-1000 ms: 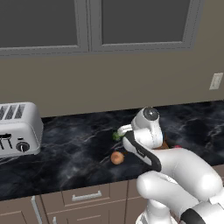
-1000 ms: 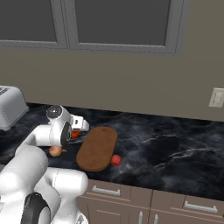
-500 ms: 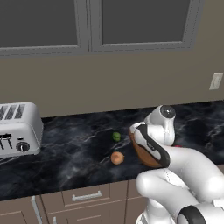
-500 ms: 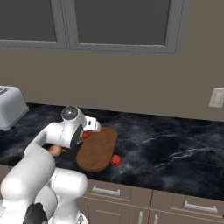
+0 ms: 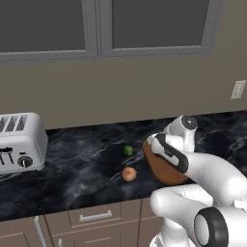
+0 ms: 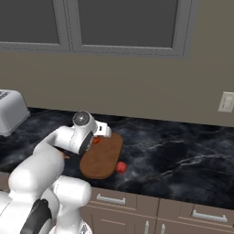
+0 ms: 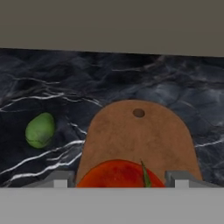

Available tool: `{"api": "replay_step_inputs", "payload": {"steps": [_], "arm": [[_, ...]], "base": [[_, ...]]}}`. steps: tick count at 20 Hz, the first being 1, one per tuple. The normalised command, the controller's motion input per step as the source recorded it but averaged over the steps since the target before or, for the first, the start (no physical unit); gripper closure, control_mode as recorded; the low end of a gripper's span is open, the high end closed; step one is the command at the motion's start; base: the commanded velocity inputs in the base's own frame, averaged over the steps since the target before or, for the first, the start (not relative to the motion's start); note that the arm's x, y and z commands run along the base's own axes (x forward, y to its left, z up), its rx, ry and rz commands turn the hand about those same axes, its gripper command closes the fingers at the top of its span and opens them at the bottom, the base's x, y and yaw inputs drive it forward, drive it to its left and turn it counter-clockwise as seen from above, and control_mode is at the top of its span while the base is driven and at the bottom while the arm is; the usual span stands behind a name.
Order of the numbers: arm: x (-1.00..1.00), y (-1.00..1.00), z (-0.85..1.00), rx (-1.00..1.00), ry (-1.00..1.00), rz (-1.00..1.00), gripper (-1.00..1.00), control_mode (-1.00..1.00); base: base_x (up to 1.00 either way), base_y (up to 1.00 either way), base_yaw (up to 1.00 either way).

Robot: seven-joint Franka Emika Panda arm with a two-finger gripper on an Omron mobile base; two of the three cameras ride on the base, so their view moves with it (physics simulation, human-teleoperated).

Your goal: Place the avocado, onion, tomato, and bell pepper on the cutting board.

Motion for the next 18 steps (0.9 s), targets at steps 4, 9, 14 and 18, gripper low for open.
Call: {"api": "replay_step_inputs", "payload": {"steps": [4,9,14,18], "arm": [[0.13,-0.15,-0.1,0.0,0.0,0.0,1.0,-1.0],[0.02,-0.04,-0.2,0.0,0.0,0.0,1.0,-1.0],[0.0,0.0,-0.23,0.0,0.0,0.0,1.0,-1.0],[0.02,0.0,-0.23,0.0,0.0,0.0,1.0,-1.0]], "base": [[0.0,0.0,0.0],[0.0,0.0,0.0],[0.0,0.0,0.0],[0.0,0.0,0.0]]}}
